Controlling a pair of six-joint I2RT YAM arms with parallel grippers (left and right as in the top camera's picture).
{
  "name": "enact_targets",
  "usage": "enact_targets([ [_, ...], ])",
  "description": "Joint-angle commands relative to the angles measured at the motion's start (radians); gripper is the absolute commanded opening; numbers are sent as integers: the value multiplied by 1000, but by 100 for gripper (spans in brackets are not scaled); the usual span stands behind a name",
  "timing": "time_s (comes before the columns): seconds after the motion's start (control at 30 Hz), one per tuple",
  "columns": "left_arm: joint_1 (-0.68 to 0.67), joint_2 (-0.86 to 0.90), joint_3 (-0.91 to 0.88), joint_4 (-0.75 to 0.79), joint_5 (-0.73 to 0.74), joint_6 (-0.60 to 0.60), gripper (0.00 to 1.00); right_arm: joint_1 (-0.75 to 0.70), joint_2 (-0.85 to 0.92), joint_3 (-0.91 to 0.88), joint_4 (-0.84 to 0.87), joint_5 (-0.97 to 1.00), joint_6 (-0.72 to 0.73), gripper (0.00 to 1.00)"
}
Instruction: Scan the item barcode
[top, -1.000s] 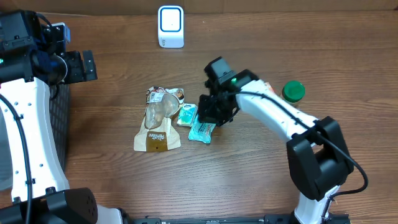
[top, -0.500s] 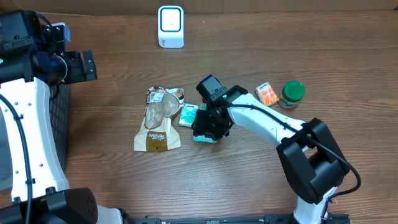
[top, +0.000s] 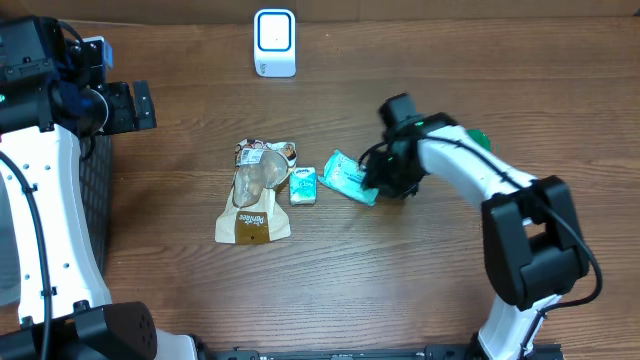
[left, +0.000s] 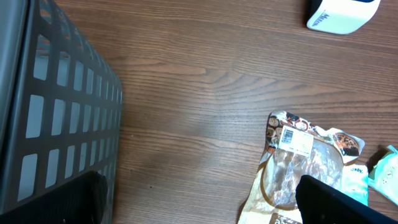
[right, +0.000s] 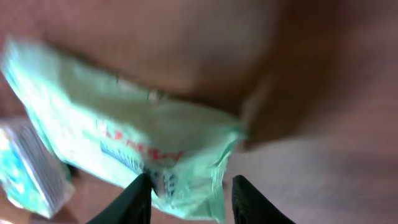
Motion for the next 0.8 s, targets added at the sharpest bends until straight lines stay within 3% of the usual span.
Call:
enact_targets([
  [0.0, 4, 3, 13, 0, 0, 26, 99, -40, -14, 34, 43, -27, -70, 39],
  [0.5, 4, 3, 13, 0, 0, 26, 100, -87, 2, 32, 85, -83, -38, 57],
  [0.77, 4, 3, 13, 0, 0, 26, 100, -85, 110, 32, 94, -89, -39, 57],
])
